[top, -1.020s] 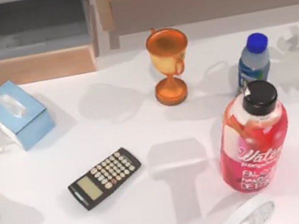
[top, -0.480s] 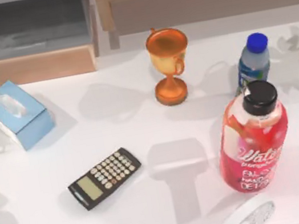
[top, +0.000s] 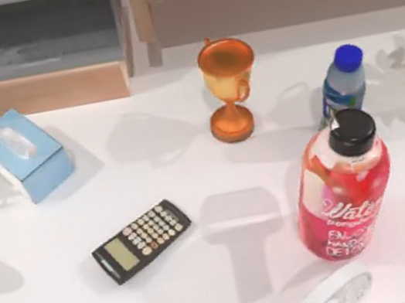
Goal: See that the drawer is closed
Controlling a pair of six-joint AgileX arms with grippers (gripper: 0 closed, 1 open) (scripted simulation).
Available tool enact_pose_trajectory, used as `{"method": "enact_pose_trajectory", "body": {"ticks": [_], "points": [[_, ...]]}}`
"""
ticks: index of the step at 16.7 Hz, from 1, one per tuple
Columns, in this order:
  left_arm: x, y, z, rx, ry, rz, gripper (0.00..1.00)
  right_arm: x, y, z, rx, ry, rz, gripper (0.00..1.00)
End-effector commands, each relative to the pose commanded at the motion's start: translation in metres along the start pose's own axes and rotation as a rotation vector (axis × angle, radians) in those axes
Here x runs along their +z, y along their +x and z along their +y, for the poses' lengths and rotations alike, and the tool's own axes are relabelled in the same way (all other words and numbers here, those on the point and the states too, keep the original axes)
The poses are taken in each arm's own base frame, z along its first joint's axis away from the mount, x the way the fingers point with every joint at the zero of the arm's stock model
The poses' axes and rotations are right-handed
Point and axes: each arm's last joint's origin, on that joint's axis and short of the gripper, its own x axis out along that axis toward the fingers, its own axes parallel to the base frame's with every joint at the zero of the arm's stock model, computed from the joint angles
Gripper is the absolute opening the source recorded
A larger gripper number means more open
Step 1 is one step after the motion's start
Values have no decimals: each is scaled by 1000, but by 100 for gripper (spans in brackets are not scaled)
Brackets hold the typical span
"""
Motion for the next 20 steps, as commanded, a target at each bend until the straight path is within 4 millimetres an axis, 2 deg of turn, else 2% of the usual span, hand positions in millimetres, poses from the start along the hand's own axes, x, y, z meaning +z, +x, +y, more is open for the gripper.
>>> {"method": "enact_pose_trajectory", "body": {"ticks": [4,17,20], "points": [[0,1,0,0,0,0,100,0,0,0,0,0,0,100],[0,1,0,0,0,0,2,0,0,0,0,0,0,100],[0,1,0,0,0,0,0,0,0,0,0,0,0,100]]}}
